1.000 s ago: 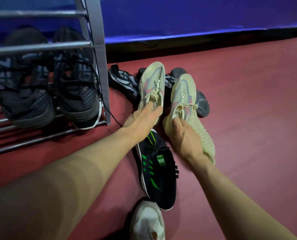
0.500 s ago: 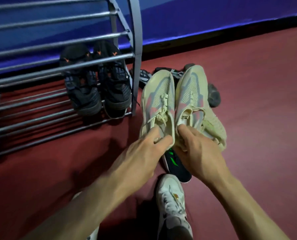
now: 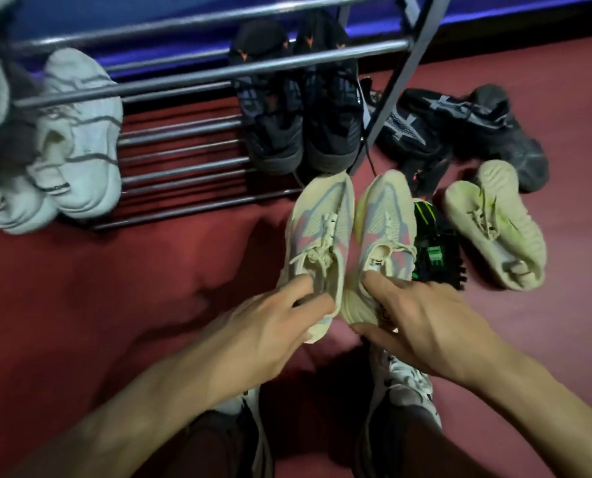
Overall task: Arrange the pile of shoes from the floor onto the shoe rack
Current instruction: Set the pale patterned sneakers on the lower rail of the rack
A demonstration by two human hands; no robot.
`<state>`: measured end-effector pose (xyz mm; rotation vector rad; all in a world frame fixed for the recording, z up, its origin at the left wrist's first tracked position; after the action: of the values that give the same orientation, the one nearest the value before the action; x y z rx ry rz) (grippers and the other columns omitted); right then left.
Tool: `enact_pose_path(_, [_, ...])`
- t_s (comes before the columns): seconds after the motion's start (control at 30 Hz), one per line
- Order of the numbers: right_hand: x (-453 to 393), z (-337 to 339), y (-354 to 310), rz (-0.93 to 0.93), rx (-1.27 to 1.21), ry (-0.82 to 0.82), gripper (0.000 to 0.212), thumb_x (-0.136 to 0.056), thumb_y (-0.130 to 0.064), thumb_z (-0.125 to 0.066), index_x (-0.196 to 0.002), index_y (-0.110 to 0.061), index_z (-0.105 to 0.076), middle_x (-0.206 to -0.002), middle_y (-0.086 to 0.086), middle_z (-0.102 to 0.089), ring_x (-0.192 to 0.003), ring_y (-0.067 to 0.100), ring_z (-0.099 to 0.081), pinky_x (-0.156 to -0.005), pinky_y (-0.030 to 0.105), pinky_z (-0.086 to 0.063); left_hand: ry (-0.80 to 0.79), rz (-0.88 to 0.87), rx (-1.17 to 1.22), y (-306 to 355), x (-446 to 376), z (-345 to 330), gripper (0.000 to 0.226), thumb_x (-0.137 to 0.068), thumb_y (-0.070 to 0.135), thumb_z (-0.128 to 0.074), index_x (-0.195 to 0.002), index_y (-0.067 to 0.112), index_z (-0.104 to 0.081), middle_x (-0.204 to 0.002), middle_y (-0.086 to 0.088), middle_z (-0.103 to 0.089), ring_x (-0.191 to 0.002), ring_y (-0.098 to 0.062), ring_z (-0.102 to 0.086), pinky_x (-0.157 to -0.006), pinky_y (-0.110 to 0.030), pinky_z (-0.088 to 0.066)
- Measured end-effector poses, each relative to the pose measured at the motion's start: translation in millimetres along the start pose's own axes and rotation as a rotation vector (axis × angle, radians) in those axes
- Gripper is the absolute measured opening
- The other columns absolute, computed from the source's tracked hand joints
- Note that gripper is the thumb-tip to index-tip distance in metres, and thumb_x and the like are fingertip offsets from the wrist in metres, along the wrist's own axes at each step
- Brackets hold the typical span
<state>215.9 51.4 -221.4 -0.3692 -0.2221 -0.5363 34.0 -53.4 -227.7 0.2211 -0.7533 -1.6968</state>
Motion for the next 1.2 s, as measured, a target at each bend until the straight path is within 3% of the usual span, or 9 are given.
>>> enact_pose_path(0.1, [-3, 7, -14, 0.064, -0.010, -0.032, 0.035, -0.093, -0.058, -0.052, -0.100, -0.028, -0.035, -0.068, -0.014, -0.029, -0.060, 0.026, -0.056, -0.048, 0.032, -0.029, 0.019, 0.025, 0.036, 0, 19, 10, 0.022, -0.097, 0.020, -0.060, -0.113, 0.027, -0.048, -0.102, 0.011, -0.035, -0.073, -0.015, -0.052, -0.067, -0.037, -0.048])
enact_pose_path(0.23, [-4, 26, -32, 0.123, -0.012, -0.037, 0.035, -0.091, -0.060, -0.051, -0.104, -0.029, -0.041, -0.068, -0.014, -0.033, -0.056, 0.023, -0.055, -0.049, 0.030, -0.029, 0.073, 0.052, 0.032, 1, 45, 37, 0.029, -0.094, 0.022, -0.065, -0.118, 0.028, -0.050, -0.110, 0.010, -0.044, -0.080, -0.007, -0.054, -0.073, -0.019, -0.041])
enact_pose_path(0.43, [-10, 44, -54, 0.229, -0.033, -0.063, 0.035, -0.091, -0.063, -0.049, -0.097, -0.033, -0.031, -0.071, -0.014, -0.038, -0.064, 0.022, -0.054, -0.053, 0.033, -0.034, 0.057, 0.050, 0.038, 4, 70, 45, 0.027, -0.090, 0.023, -0.070, -0.111, 0.027, -0.052, -0.104, 0.020, -0.037, -0.080, 0.013, -0.038, -0.079, 0.002, -0.031])
enact_pose_path(0.53, [-14, 46, -70, 0.286, -0.016, -0.048, 0.036, -0.089, -0.060, -0.054, -0.096, -0.030, -0.035, -0.068, -0.013, -0.029, -0.059, 0.023, -0.050, -0.054, 0.030, -0.028, 0.120, 0.114, 0.074, -4, 87, 46, 0.037, -0.089, 0.025, -0.075, -0.116, 0.033, -0.050, -0.106, 0.023, -0.037, -0.080, 0.015, -0.045, -0.074, -0.007, -0.041])
enact_pose_path(0.7, [-22, 57, -107, 0.395, -0.003, -0.019, 0.038, -0.086, -0.059, -0.061, -0.098, -0.029, -0.041, -0.069, -0.014, -0.036, -0.058, 0.018, -0.052, -0.053, 0.027, -0.029, 0.224, 0.152, 0.062, -20, 126, 61, 0.040, -0.084, 0.018, -0.077, -0.119, 0.019, -0.056, -0.108, 0.020, -0.040, -0.092, 0.025, -0.042, -0.083, 0.006, -0.029])
enact_pose_path(0.77, [-30, 65, -125, 0.455, -0.032, -0.051, 0.036, -0.090, -0.058, -0.058, -0.100, -0.031, -0.038, -0.072, -0.015, -0.032, -0.060, 0.015, -0.045, -0.055, 0.029, -0.035, 0.283, 0.175, 0.049, -26, 141, 70, 0.040, -0.083, 0.021, -0.074, -0.119, 0.020, -0.055, -0.107, 0.022, -0.037, -0.096, 0.024, -0.042, -0.085, 0.006, -0.027])
enact_pose_path(0.93, [-68, 82, -158, 0.566, 0.008, -0.057, 0.037, -0.094, -0.057, -0.054, -0.104, -0.032, -0.028, -0.081, -0.011, -0.051, -0.073, 0.027, -0.060, -0.062, 0.033, -0.039, 0.392, 0.210, -0.029, -46, 160, 94, 0.047, -0.083, 0.019, -0.077, -0.121, 0.023, -0.049, -0.108, 0.018, -0.040, -0.089, 0.010, -0.042, -0.087, 0.002, -0.029])
enact_pose_path(1.13, [-114, 82, -155, 0.508, 0.048, 0.059, 0.033, -0.094, -0.042, -0.054, -0.090, -0.032, -0.022, -0.075, -0.011, -0.041, -0.061, 0.025, -0.051, -0.053, 0.033, -0.040, 0.481, 0.218, -0.043, -68, 141, 116, 0.045, -0.083, 0.011, -0.079, -0.122, 0.015, -0.057, -0.110, 0.010, -0.049, -0.086, 0.013, -0.046, -0.085, 0.003, -0.029])
enact_pose_path(1.2, [-127, 82, -150, 0.462, 0.018, 0.106, 0.032, -0.095, -0.041, -0.051, -0.089, -0.033, -0.021, -0.081, -0.010, -0.048, -0.068, 0.029, -0.057, -0.055, 0.037, -0.047, 0.502, 0.205, -0.059, -79, 129, 120, 0.044, -0.085, 0.011, -0.077, -0.124, 0.015, -0.055, -0.113, 0.005, -0.050, -0.085, 0.009, -0.046, -0.086, 0.001, -0.034])
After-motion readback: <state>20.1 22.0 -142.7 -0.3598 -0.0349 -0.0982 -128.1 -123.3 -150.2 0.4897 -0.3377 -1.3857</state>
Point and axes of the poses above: each hand's wrist, its own x-axis away from the middle knuckle, its own z-axis out of the back of the hand, y = z × x, the point moved 3 cm from there along -x, towards the middle knuckle
